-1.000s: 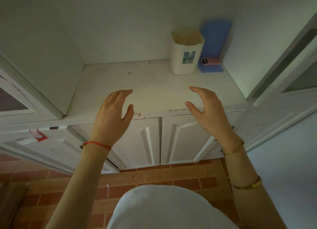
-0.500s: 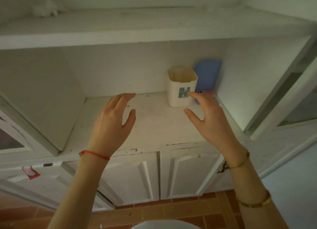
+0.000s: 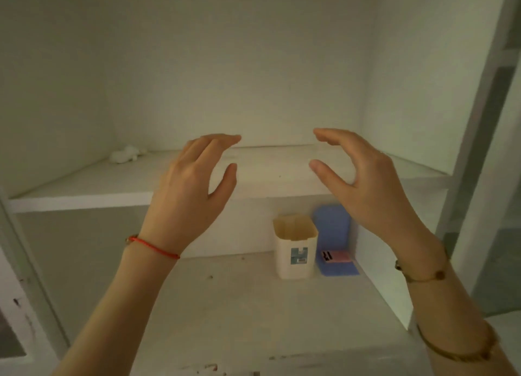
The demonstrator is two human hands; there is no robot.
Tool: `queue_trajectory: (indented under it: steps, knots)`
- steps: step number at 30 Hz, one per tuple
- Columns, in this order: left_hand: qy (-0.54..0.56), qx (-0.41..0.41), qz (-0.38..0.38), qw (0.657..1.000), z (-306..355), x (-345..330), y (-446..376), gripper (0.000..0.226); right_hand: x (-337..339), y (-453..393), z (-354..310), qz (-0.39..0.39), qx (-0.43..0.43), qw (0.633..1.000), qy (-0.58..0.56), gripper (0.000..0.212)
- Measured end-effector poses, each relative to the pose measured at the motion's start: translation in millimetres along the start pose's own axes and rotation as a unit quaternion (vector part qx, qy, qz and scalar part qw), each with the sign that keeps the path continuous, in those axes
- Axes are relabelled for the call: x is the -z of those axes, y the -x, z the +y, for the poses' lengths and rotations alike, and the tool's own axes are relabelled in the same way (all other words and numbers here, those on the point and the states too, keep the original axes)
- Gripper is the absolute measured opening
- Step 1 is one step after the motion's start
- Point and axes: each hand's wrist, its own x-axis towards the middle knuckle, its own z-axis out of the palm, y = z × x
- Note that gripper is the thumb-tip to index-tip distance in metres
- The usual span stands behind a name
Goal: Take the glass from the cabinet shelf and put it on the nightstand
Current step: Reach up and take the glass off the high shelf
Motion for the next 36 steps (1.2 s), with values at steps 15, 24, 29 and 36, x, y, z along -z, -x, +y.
queue_trajectory:
  steps: [15, 24, 29, 36]
  knots:
    - [-0.094, -0.075, 0.121, 0.985, 5, 55, -170, 0.032, 74, -164, -31, 0.122, 0.116, 0.985, 0.045, 0.038]
    - [-0.126, -0.116, 0.147, 0.974, 16, 82, -256, 0.034, 112, -254, -63, 0.164, 0.138, 0.976, 0.041, 0.037]
    - [-0.127, -0.102, 0.135, 0.977, 21, 80, -296, 0.037, 122, -305, -62, 0.136, 0.105, 0.983, 0.068, 0.043]
    - [-0.102, -0.055, 0.1, 0.988, 16, 69, -335, 0.038, 124, -357, -48, 0.081, 0.024, 0.99, 0.113, 0.05]
